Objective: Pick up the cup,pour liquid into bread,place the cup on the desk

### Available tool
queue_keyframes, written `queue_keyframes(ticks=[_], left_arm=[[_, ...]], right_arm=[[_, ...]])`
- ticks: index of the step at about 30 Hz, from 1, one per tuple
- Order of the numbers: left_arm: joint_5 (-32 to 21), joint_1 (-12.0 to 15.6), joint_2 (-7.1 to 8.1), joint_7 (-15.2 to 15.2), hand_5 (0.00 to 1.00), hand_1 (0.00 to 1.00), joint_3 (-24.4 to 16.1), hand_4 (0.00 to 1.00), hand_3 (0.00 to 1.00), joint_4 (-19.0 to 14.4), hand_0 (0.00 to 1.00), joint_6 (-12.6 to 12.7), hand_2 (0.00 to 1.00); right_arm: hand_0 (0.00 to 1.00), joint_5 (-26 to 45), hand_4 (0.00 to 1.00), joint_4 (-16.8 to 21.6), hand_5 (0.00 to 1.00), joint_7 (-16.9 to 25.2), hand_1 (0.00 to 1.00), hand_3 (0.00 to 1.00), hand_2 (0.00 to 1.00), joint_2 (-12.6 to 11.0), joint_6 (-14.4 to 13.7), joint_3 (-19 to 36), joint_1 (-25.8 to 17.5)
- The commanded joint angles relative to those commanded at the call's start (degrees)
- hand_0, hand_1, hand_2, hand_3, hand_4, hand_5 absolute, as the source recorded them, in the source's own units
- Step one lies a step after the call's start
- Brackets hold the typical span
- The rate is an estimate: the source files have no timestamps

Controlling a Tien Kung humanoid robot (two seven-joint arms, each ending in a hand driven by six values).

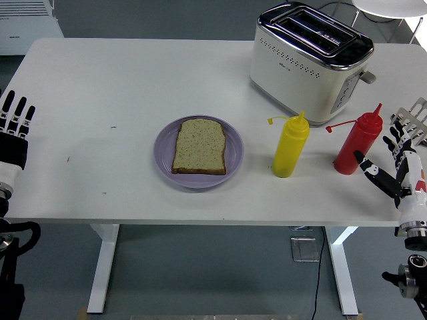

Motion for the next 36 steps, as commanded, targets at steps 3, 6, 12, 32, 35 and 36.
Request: queue_keyframes(ticks=[3,6,12,32,35,36], left_arm=[[0.00,-0.12,-0.02,-0.02,0.998,0.743,-0.25,0.516,0.720,-0.02,0.811,0.02,0.729],[0.00,-0.22,-0.04,-0.02,0.998,0.743,-0.40,0.516,0.720,-0.04,0.811,0.01,0.729],[-0.01,-0.25,-0.06,-0.05,0.998,0.743,-0.55,0.515,0.720,-0.03,0.811,0.03,0.729],[-0.02,-0.23,-0.12,-0.08,0.998,0.743,-0.70,0.515,0.720,0.00,0.810,0.08,0.729],[-0.05,-0.19,-0.14,-0.09,0.998,0.743,-0.76,0.515,0.720,0.05,0.810,0.09,0.729],[-0.05,-0.18,-0.15,-0.08,0.998,0.743,-0.76,0.515,0.720,0.06,0.810,0.08,0.729]], right_arm=[[0.998,0.04,0.940,-0.98,0.326,-0.05,0.918,0.998,0.995,0.01,0.27,-0.81,1.38],[0.998,0.32,0.940,-1.89,0.326,-0.02,0.918,0.998,0.995,0.03,0.36,-1.62,2.77],[0.998,1.11,0.936,-3.40,0.323,0.14,0.917,0.998,0.995,0.10,0.56,-3.51,5.28],[0.899,7.97,0.920,-8.47,0.296,2.18,0.777,0.957,0.826,2.10,-5.93,-9.12,11.16],[0.899,9.80,0.920,-9.29,0.296,3.40,0.777,0.957,0.826,2.72,-7.02,-9.92,11.86],[0.899,10.20,0.920,-9.45,0.296,3.69,0.777,0.957,0.826,2.87,-7.37,-10.12,12.01]])
